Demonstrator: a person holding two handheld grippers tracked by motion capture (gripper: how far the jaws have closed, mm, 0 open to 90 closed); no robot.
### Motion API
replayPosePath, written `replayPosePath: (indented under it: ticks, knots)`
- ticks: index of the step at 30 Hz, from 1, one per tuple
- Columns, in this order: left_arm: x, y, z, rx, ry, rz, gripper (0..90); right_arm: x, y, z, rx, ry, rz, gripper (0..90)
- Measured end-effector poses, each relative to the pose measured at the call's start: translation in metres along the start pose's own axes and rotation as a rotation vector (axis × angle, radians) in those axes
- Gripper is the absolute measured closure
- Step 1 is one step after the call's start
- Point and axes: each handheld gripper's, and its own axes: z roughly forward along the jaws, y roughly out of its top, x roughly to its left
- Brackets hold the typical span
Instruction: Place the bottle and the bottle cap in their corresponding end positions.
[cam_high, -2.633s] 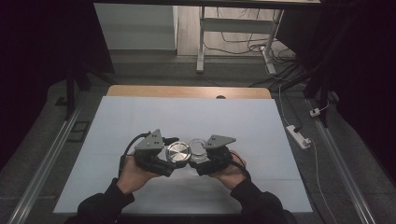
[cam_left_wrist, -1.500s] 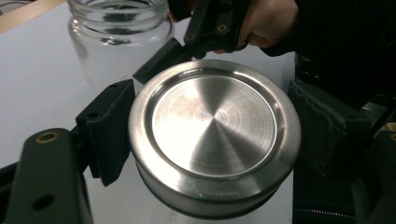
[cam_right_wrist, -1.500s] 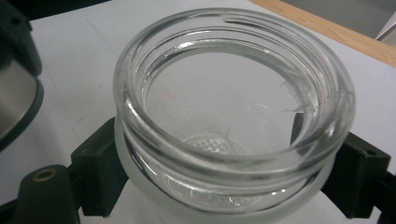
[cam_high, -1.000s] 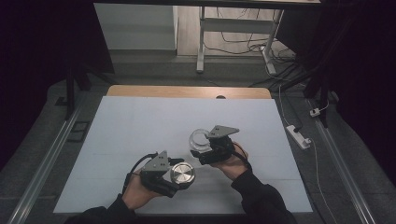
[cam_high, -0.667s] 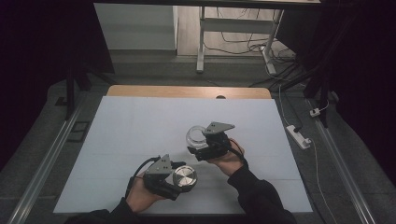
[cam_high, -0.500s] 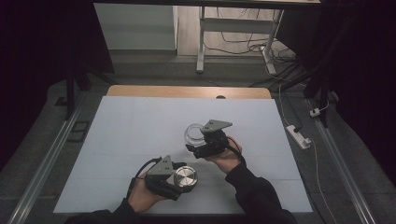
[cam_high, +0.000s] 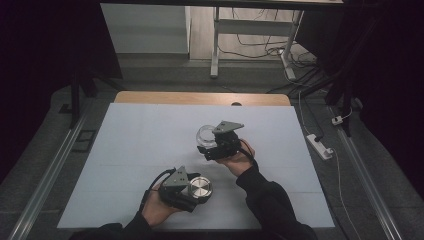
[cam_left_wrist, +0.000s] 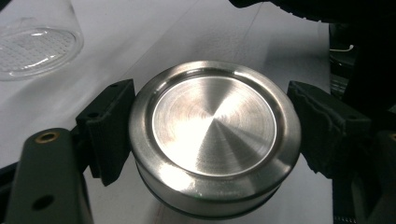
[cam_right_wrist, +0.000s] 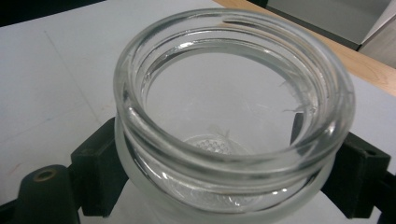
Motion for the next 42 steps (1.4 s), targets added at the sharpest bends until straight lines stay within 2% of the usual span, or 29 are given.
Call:
replayPosePath:
  ticks: [6, 17, 31, 42]
  knots:
    - [0.005, -0.002, 0.006, -0.001, 0.005, -0.017, 20.1, -0.007, 0.001, 0.007, 0.005, -0.013, 0.005, 15.1]
    - [0.009, -0.003, 0.017, 0.027, 0.017, -0.016, 20.1, -0.018, 0.005, 0.023, 0.012, -0.032, 0.011, 15.1]
    - [0.015, -0.007, 0.029, 0.085, 0.035, -0.024, 20.1, -0.017, 0.004, 0.043, 0.03, -0.036, -0.01, 15.1]
    - [0.017, -0.008, 0.035, 0.123, 0.041, -0.024, 20.1, -0.02, -0.002, 0.049, 0.044, -0.04, 0.002, 15.1]
